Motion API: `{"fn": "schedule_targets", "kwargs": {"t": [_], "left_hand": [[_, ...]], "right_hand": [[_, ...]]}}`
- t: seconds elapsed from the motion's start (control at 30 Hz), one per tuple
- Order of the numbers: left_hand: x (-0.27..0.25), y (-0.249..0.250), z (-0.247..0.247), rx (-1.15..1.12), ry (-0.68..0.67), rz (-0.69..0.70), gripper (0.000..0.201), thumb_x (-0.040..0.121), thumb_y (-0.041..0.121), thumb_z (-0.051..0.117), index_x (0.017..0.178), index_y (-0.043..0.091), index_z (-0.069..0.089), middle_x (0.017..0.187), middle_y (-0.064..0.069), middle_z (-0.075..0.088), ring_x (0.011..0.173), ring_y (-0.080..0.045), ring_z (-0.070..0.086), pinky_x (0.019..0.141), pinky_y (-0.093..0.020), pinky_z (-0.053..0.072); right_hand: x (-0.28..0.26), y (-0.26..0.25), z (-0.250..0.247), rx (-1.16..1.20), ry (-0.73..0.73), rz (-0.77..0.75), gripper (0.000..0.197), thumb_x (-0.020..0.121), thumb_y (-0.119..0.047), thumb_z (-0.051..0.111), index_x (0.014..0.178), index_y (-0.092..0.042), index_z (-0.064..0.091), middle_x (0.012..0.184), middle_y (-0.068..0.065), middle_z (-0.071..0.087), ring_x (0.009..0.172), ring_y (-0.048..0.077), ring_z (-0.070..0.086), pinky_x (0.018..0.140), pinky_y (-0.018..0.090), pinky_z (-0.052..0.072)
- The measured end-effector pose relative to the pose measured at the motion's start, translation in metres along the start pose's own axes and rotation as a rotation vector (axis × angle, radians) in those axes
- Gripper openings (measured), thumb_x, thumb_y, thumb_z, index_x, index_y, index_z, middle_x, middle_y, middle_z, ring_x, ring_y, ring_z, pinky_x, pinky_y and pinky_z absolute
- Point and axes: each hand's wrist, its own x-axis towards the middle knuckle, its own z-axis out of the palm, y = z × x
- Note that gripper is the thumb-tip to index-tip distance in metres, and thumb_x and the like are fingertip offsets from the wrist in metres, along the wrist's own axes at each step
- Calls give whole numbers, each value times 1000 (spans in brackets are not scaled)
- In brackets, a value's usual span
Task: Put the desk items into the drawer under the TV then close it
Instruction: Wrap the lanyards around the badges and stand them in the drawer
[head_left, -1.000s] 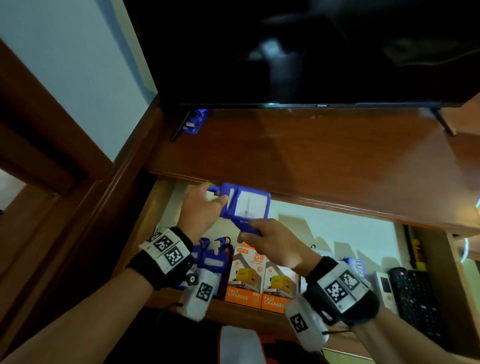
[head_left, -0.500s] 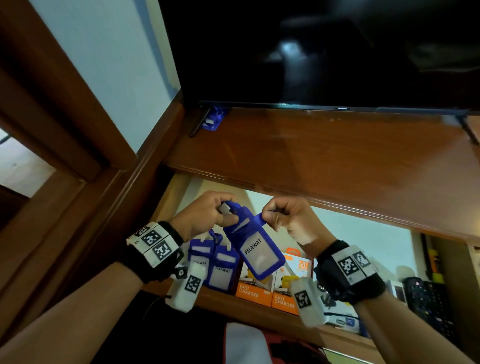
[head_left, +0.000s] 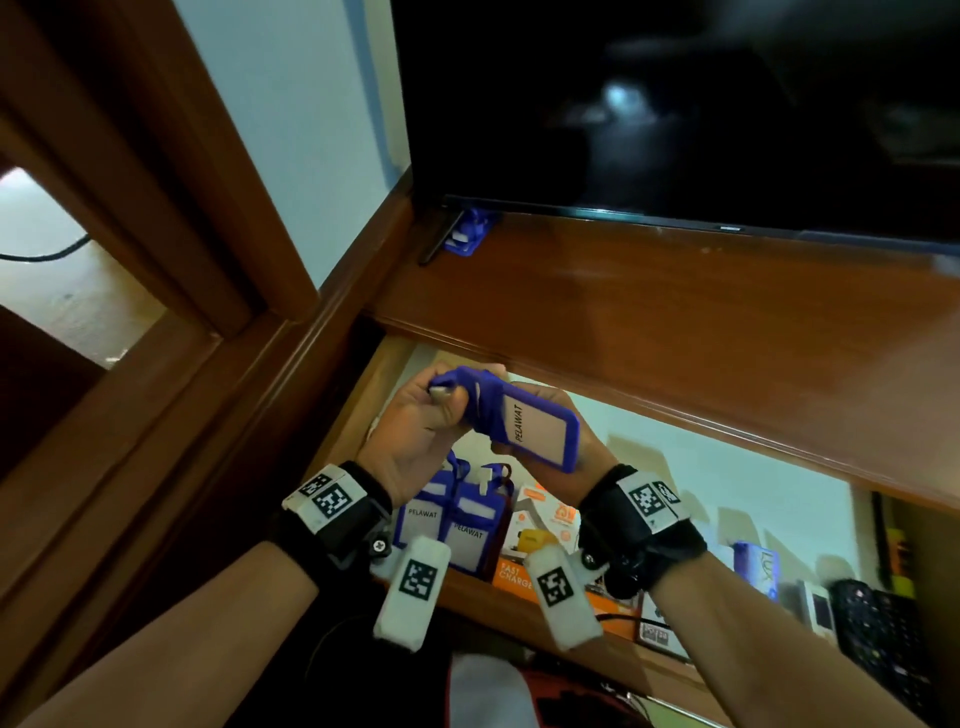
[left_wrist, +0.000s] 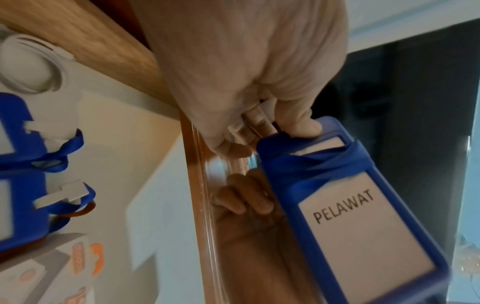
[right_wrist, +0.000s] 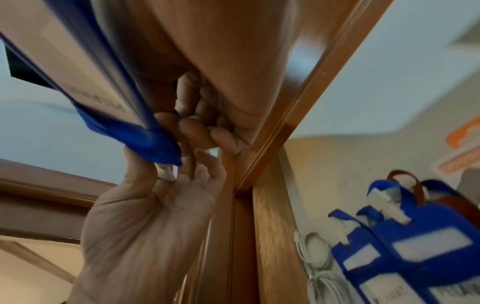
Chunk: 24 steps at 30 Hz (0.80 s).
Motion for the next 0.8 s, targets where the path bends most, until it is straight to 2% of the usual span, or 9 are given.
{"fn": "schedule_targets", "kwargs": {"t": [0.07,0.17,0.27,0.3,0.37,0.43,0.57,0.7,0.8], "left_hand": [[-6,1,-3,-35,63,3,11,84,7,54,85,13,64,102,-17,66,100,-28,63,86,-38,55],[-11,4,-9,-15,143,-6,8,84,4,52,87,10,55,95,-17,64,92,-26,63,80,-34,56],[-9,7,-22,121,218,-47,14,91,-3,48,90,10,56,90,-13,67,88,-23,66,78,-33,55],[-7,8,-28,232,237,-58,14,91,-2,50,90,10,57,90,-13,67,89,-25,65,81,-35,54],[-2,10,-42,540,268,-73,15,89,-1,56,83,13,59,88,-15,64,88,-29,61,82,-38,49],[6,8,-57,922,273,-92,20,86,2,61,75,18,56,86,-15,62,84,-28,59,77,-37,48],[18,-6,-68,1511,66,-257,6,85,15,61,83,18,56,97,-10,66,90,-26,62,78,-37,53],[35,-30,-74,1736,-209,-412,19,87,14,51,104,9,59,110,-13,63,99,-30,59,80,-35,49],[45,-48,-79,1765,-294,-503,22,86,10,48,102,2,61,103,-18,65,88,-32,60,78,-38,50]], "right_hand": [[3,2,6,-33,-15,18,25,90,10,47,84,-10,60,64,-1,61,54,3,59,51,16,47],[5,7,11,6,-68,85,29,89,5,51,77,-17,66,69,5,58,60,12,58,52,22,47],[7,11,15,-114,-59,170,23,87,8,56,84,-15,58,69,2,57,56,2,60,50,13,48],[9,13,16,-101,-40,205,17,87,8,55,87,-9,59,70,3,57,55,2,60,50,13,48],[20,24,11,-42,30,273,10,90,3,52,95,5,61,75,11,57,59,13,58,52,22,48],[33,37,3,-65,179,362,8,86,-4,57,84,-1,64,68,10,52,55,17,48,51,28,39],[45,44,-14,-239,368,412,8,81,-8,60,73,-7,60,55,6,45,42,16,34,46,22,25],[62,25,-19,-296,410,305,6,84,-6,60,78,-7,61,52,5,47,43,17,36,48,25,29],[83,1,-17,-369,407,184,13,86,-6,60,74,-9,61,51,1,49,42,12,39,43,21,33]]}}
